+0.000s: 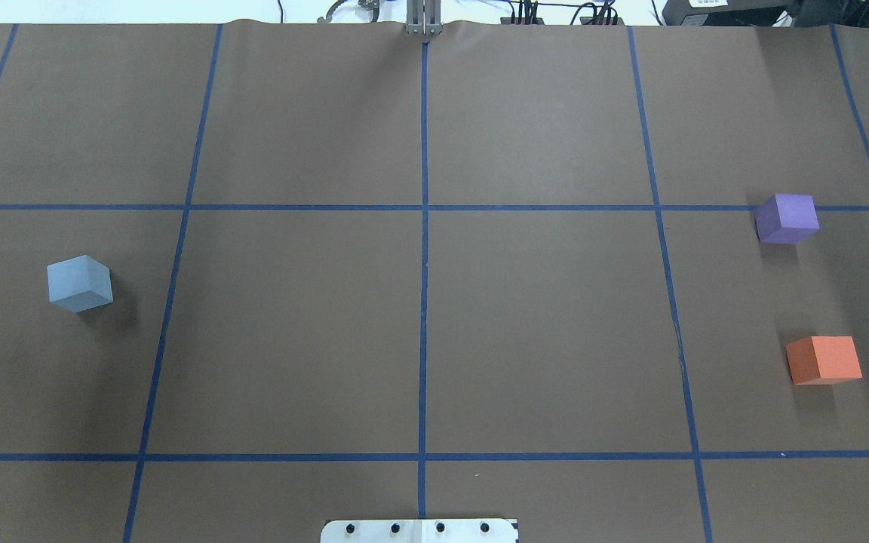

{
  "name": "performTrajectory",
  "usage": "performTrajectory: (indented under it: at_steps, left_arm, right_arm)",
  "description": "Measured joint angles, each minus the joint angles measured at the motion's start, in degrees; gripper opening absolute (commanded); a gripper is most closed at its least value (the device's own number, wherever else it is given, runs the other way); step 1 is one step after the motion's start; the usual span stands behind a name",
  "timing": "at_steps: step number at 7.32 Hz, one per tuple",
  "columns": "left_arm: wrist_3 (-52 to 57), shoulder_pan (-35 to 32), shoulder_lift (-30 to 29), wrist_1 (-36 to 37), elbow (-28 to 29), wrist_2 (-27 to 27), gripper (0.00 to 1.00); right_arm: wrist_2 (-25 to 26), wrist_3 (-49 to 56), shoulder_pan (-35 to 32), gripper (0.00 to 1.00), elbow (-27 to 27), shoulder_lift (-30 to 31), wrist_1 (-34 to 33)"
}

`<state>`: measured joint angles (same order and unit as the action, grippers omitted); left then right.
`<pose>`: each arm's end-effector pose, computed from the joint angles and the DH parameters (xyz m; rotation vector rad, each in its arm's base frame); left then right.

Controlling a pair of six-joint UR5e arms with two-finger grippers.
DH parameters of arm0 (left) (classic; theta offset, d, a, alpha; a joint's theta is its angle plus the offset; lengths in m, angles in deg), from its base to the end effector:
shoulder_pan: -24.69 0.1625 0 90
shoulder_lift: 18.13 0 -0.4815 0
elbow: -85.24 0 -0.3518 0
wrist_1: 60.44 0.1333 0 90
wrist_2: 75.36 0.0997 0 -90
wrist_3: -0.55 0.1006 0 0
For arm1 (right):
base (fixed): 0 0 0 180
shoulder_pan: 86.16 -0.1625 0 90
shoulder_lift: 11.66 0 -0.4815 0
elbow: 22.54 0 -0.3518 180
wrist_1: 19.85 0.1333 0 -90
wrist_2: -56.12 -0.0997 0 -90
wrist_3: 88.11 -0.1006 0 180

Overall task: Place blue block between orange and purple blocks
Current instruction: 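Reach the left gripper toward the light blue cube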

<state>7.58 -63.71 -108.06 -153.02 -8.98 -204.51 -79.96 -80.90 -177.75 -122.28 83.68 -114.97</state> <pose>-0.0570 -0.4602 0.6843 0.1453 0.6773 0.1847 0.0720 -0.4029 0.6859 0.0499 -0.8031 -0.0877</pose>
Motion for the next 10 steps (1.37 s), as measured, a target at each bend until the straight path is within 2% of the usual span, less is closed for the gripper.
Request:
performTrajectory:
  at_steps: [3, 6, 8, 10]
  left_arm:
    - [0.0, -0.1, 0.4, 0.1, -1.0, -0.1, 1.00]
    - [-3.0, 2.8, -0.4, 2.2, -9.1, 0.2, 1.00]
    - [-16.3, 8.9, -2.9, 2.1, -14.1, -0.1, 1.00]
    - [-35.2, 15.7, -4.0, 0.8, -15.2, 0.2, 1.00]
  right_arm:
    - [-0.1, 0.0, 0.0, 1.00, 0.3, 0.0, 0.2]
    - [-0.3, 0.0, 0.0, 1.00, 0.0, -0.1, 0.3]
    - [-0.7, 0.0, 0.0, 1.00, -0.2, -0.5, 0.3]
    - [-0.6, 0.1, 0.1, 1.00, -0.2, -0.8, 0.3]
